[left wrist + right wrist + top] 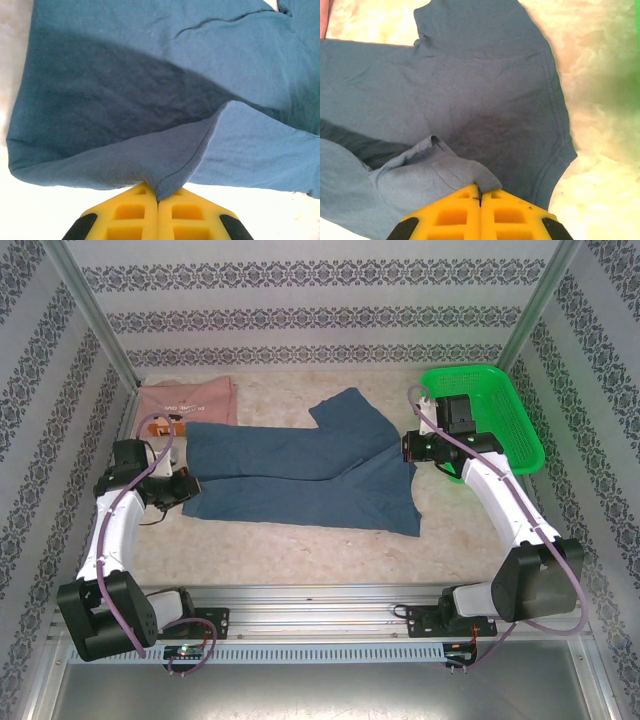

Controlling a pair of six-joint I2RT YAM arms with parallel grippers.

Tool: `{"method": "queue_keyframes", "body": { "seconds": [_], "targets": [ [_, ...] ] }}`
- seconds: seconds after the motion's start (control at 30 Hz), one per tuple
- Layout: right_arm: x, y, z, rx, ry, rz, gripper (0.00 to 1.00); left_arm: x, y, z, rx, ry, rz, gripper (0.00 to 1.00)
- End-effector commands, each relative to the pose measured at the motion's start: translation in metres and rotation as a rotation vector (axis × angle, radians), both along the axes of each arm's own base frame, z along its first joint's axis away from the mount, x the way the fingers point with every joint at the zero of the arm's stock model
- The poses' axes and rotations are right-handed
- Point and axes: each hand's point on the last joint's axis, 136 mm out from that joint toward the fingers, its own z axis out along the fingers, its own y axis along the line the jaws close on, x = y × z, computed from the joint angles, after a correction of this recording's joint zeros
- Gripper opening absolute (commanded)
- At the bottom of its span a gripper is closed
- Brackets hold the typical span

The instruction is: Fold and stack the t-shirts

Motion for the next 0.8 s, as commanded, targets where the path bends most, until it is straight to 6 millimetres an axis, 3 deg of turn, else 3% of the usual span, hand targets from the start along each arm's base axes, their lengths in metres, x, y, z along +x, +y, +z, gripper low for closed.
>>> {"method": "queue_keyframes", "body": {
  "seconds": [0.0,0.17,0.33,0.6,0.77],
  "targets": [
    [0.001,-0.003,0.027,0.013,-0.061,-0.020,0.00,0.002,-0.001,0.007,-0.010,-0.048,-0.019,0.05],
    [-0.001,-0.002,0.030,0.021,-0.062,-0.020,0.00,-0.008,0.011,-0.013,0.052,0.052,0.020,0.06],
    [-0.003,-0.002,0.031,0.022,-0.063,-0.020,0.00,-0.012,0.030,-0.021,0.124,0.123,0.115,0.10],
    [-0.004,-0.006,0.037,0.010,-0.076,-0.030,0.00,-0.005,0.021,0.004,0.057,0.126,0.091,0.12],
    [-0.003,-0.006,0.041,0.019,-0.082,-0.034,0.00,-0.005,0.005,-0.003,-0.062,0.212,0.045,0.13]
  ]
}}
